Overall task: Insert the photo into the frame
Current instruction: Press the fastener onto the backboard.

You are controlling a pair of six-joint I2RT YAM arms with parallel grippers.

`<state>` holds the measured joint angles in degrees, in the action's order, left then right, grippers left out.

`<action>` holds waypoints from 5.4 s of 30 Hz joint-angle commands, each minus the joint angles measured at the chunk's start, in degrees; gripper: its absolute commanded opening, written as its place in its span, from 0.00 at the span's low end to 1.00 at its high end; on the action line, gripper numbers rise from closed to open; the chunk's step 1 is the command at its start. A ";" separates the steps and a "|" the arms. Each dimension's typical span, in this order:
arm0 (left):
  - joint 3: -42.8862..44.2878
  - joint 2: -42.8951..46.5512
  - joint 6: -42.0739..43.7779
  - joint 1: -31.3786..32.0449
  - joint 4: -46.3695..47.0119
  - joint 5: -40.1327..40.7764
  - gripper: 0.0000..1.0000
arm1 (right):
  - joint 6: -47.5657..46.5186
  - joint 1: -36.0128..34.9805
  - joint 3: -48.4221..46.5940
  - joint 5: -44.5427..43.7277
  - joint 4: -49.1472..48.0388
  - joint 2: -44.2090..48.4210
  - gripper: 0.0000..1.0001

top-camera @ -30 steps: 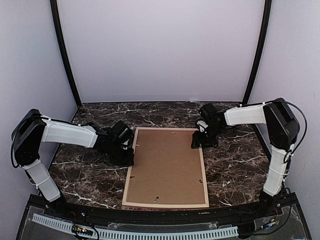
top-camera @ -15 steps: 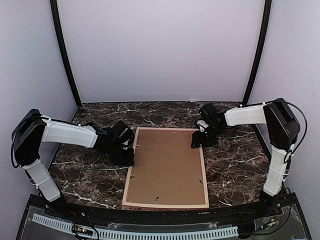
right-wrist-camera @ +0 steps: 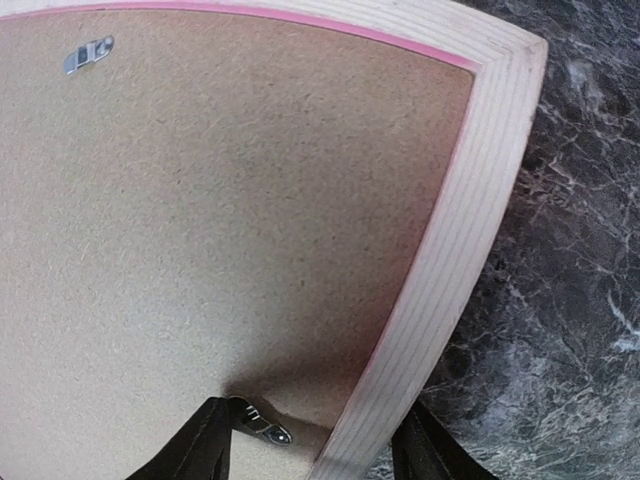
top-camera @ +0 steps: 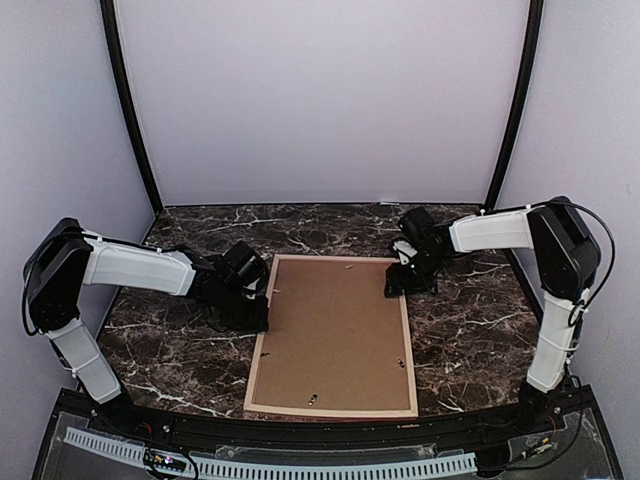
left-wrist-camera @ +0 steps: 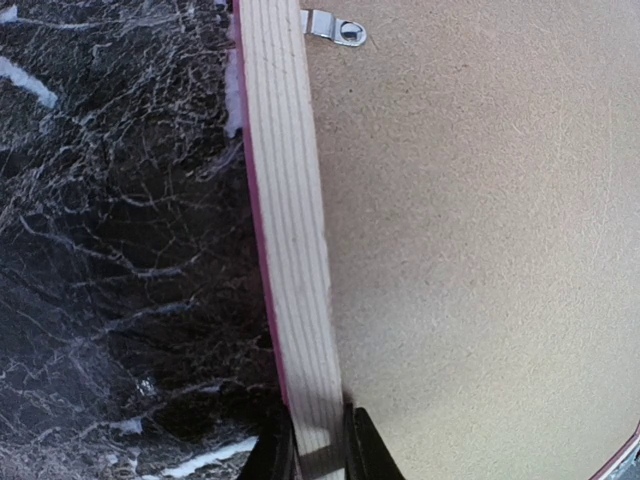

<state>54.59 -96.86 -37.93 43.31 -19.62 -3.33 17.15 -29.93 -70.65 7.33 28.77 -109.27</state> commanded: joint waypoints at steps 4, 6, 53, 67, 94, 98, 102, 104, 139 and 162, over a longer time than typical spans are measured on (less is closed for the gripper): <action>-1.85 -1.20 2.10 0.71 -2.83 -2.40 0.00 | 2.47 0.53 -3.23 -1.98 -0.17 -2.24 0.49; -1.85 -1.16 2.09 0.66 -2.87 -2.38 0.00 | 3.23 0.77 -3.35 -1.94 -0.41 -2.49 0.46; -2.78 0.06 1.14 0.69 -2.73 -1.74 0.00 | -7.90 4.73 -6.92 7.77 10.83 -9.06 0.18; -2.87 0.92 -1.00 2.25 1.04 -5.75 0.01 | -8.22 5.06 -15.47 8.31 13.21 -12.77 0.30; -4.26 2.07 -11.26 7.30 4.45 0.64 0.05 | 2.11 5.15 -8.41 -5.10 10.01 -1.46 0.64; -4.31 1.90 -11.73 7.48 4.58 1.63 0.02 | 3.76 5.08 -3.24 -3.63 7.63 1.25 0.65; -4.31 1.73 -11.99 7.60 4.82 2.04 0.01 | 5.44 5.09 0.80 -1.00 4.65 2.99 0.63; -4.19 1.47 -11.81 7.65 4.85 1.88 0.00 | 6.02 5.06 1.84 0.24 3.49 2.95 0.63; -4.45 1.75 -11.38 7.74 4.06 2.71 0.00 | -4.20 5.09 0.67 8.64 7.94 -3.43 0.22; -4.91 4.48 -13.67 8.33 6.45 4.49 0.17 | -3.91 5.06 -13.08 5.98 10.94 -6.95 0.51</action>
<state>50.94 -94.63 -51.55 50.89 -15.18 1.30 11.62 -24.03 -82.28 16.03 39.97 -116.60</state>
